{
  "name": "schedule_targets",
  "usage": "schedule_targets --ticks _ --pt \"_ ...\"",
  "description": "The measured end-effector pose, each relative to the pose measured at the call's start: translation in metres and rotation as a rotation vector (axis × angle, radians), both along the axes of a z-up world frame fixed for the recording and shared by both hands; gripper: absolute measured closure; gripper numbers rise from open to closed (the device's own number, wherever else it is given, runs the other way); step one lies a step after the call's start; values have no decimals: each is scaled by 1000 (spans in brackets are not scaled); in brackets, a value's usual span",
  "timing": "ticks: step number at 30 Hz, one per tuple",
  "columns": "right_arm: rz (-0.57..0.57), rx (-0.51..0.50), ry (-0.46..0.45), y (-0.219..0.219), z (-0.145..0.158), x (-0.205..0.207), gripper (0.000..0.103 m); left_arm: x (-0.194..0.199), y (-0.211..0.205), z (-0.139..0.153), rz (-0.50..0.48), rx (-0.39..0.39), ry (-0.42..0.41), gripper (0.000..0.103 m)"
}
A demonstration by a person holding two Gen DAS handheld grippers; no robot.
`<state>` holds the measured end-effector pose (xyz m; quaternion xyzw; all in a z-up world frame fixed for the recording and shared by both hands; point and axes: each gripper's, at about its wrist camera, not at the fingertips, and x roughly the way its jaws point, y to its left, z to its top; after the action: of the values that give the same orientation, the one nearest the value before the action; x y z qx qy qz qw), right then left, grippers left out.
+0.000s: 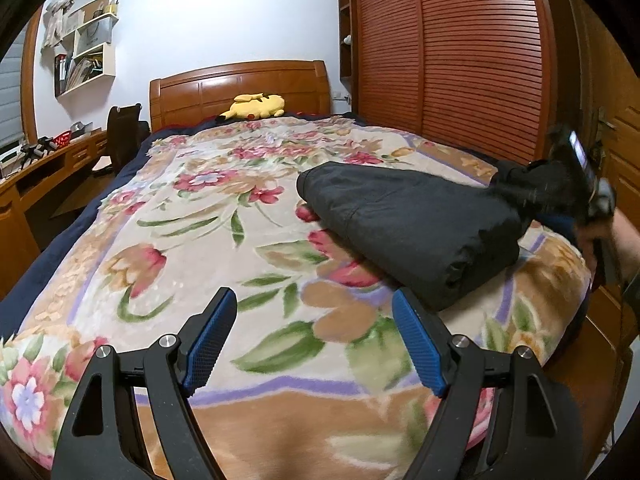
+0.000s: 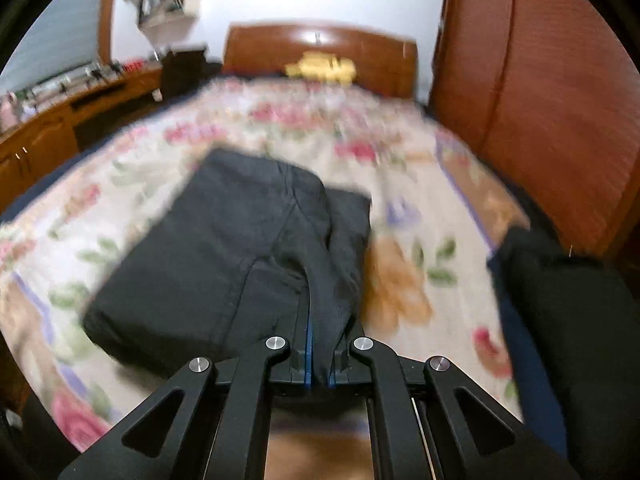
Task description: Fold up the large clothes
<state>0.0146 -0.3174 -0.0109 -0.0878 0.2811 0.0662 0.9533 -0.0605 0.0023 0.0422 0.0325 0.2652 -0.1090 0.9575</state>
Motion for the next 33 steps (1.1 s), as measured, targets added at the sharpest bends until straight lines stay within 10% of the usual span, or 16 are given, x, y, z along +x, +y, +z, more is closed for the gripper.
schedule_targets --ticks 7,16,33 --pt "4 32 41 0 -21 15 97 -1 -5 0 -4 -1 -6 22" --pt "13 -31 -80 18 -5 -25 56 -2 -5 -3 1 -24 -7 22" --pt "302 12 -16 84 -51 -31 54 -1 -2 -7 16 -25 -2 22"
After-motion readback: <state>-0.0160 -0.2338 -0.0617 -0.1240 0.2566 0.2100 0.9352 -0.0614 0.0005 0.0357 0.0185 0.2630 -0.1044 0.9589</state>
